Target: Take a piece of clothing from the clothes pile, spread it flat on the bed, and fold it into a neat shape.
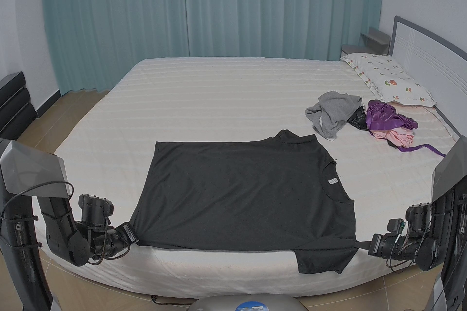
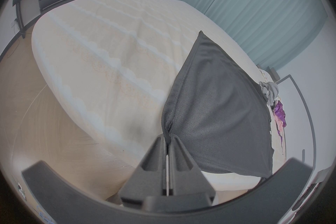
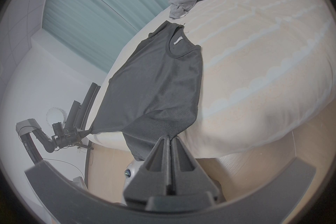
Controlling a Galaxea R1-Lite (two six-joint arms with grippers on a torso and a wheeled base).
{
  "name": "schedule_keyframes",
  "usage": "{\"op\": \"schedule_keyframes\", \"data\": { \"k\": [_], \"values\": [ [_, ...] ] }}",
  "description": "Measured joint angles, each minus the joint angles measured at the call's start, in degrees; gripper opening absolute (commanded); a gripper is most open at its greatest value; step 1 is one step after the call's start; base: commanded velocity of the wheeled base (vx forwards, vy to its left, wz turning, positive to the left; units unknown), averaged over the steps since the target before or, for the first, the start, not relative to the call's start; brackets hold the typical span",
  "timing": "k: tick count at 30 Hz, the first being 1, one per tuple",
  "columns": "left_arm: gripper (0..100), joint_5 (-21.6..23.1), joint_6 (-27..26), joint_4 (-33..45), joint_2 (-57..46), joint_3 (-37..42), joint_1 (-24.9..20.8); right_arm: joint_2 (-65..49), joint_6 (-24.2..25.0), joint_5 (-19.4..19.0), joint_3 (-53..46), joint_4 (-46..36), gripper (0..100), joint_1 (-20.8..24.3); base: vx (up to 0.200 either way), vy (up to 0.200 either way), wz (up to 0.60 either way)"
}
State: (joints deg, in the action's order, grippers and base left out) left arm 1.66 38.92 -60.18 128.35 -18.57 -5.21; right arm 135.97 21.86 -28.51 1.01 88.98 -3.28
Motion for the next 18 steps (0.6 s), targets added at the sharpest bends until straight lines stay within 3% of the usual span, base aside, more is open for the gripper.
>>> {"op": "schedule_keyframes", "data": {
  "k": [7,18],
  "values": [
    [0,0.01,-3.23,0.00,-1.38,1.57,0.11,-0.34,-1.33,-0.02,-0.05,-1.76,0,-1.21,0.000,0.000,0.00],
    [0,0.01,-7.91,0.00,-2.28,4.16,0.17,-5.55,-6.36,-0.09,-0.02,-13.74,0,-1.68,0.000,0.000,0.00]
  ]
}}
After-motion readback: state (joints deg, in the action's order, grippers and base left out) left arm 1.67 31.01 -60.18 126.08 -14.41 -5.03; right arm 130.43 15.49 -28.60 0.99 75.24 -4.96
